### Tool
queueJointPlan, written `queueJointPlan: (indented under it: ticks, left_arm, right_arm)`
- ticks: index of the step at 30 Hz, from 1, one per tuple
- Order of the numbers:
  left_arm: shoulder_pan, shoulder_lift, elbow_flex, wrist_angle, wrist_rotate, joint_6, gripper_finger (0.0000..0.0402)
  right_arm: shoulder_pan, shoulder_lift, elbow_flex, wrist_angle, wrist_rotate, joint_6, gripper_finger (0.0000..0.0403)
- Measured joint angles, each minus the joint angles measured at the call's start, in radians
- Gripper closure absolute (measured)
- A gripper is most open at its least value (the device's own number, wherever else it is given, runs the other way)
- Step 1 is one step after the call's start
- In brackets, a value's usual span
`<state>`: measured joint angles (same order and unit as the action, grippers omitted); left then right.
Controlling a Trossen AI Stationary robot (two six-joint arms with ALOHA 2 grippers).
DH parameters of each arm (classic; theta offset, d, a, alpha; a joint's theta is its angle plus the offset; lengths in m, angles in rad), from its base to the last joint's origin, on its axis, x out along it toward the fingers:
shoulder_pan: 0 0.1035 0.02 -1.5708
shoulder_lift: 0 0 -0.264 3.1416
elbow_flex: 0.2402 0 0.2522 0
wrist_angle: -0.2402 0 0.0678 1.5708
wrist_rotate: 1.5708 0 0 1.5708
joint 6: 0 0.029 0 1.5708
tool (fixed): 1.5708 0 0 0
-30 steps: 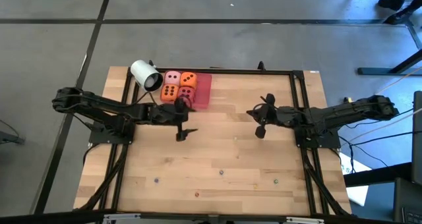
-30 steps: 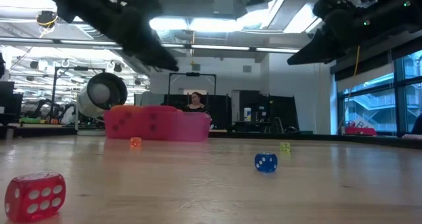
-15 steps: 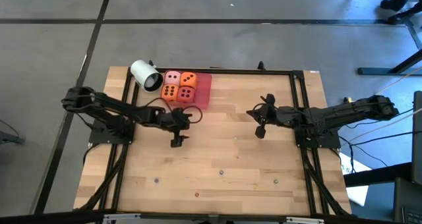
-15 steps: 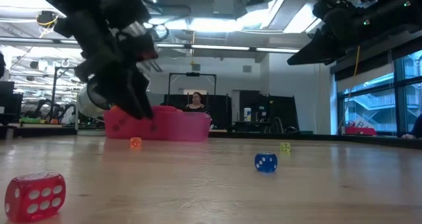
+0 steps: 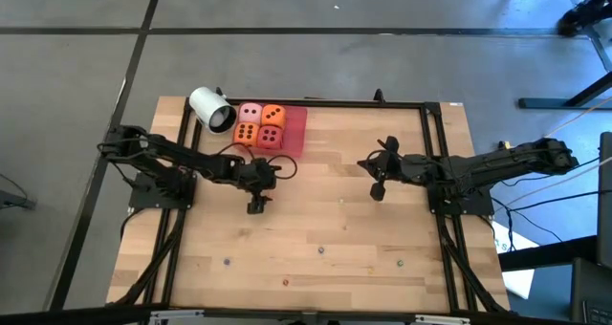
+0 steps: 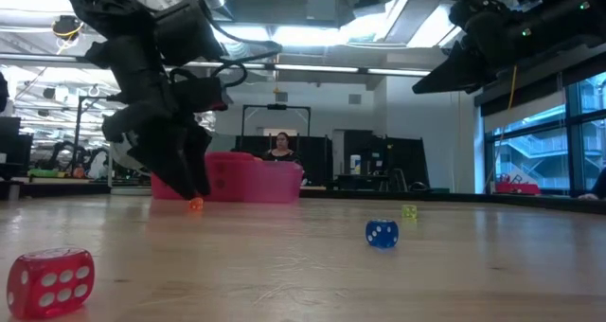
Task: Pick & Place Dice
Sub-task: Put the small orange die into the red bin
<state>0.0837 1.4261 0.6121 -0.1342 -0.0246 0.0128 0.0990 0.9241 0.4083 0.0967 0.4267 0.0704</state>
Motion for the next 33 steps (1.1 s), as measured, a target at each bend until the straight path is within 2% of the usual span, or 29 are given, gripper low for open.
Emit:
queueJointPlan:
  ticks: [3, 8, 16, 33]
  left_arm:
    - [0.011, 0.000, 0.000, 0.000, 0.019, -0.010, 0.0154]
    - [0.017, 0.009, 0.000, 0.004, 0.121, -0.007, 0.0173]
    - [0.025, 0.092, 0.003, 0.030, 0.097, 0.081, 0.0188]
    - [0.039, 0.085, 0.002, 0.037, 0.103, 0.107, 0.0259]
  right_arm:
    - [0.000, 0.000, 0.000, 0.000, 0.000, 0.000, 0.0394]
    - [0.000, 0.000, 0.000, 0.000, 0.000, 0.000, 0.0394]
    - [0.000, 0.000, 0.000, 0.000, 0.000, -0.001, 0.0394]
    - [0.000, 0.000, 0.000, -0.001, 0.003, -0.001, 0.0394]
